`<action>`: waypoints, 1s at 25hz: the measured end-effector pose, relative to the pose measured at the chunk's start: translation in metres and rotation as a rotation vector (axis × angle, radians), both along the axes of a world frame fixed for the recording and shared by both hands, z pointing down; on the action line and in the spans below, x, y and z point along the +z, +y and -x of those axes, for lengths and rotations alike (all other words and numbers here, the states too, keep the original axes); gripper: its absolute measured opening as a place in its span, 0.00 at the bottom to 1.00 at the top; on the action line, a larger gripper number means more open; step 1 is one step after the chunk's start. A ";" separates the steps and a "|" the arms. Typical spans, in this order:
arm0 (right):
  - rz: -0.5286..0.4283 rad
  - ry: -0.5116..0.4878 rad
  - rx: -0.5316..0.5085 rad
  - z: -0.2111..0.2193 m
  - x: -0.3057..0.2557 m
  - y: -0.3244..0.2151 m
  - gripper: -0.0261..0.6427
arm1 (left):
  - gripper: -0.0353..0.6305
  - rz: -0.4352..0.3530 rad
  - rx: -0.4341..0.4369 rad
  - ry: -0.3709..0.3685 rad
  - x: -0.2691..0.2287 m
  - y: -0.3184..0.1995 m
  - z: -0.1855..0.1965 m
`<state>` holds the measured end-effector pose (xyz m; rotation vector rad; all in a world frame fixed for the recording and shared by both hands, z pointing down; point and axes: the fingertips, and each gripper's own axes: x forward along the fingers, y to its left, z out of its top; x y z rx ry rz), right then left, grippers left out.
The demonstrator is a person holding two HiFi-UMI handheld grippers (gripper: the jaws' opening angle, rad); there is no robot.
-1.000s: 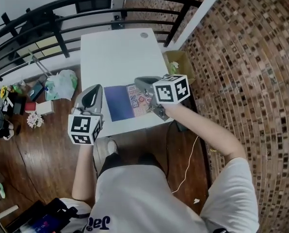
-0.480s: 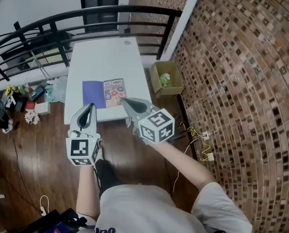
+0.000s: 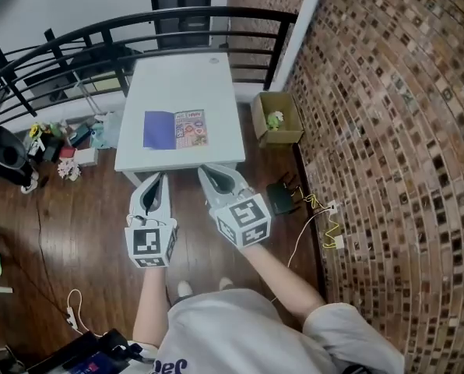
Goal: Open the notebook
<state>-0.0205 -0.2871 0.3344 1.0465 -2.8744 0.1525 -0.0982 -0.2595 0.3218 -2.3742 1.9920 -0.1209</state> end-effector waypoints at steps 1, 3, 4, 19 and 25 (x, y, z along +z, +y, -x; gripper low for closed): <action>-0.011 0.001 0.027 -0.002 -0.003 0.005 0.03 | 0.08 -0.007 -0.004 0.000 -0.003 0.006 0.001; -0.037 0.008 0.081 -0.006 -0.009 0.014 0.03 | 0.08 -0.028 -0.007 0.003 -0.005 0.015 0.008; -0.051 0.015 0.106 -0.006 -0.012 0.019 0.03 | 0.08 -0.037 -0.006 0.004 -0.005 0.020 0.012; 0.010 0.026 0.290 -0.011 -0.008 0.049 0.03 | 0.08 -0.081 0.051 0.007 -0.021 0.052 0.028; 0.008 0.036 0.269 -0.002 -0.007 0.059 0.03 | 0.08 -0.078 0.071 -0.002 -0.023 0.054 0.020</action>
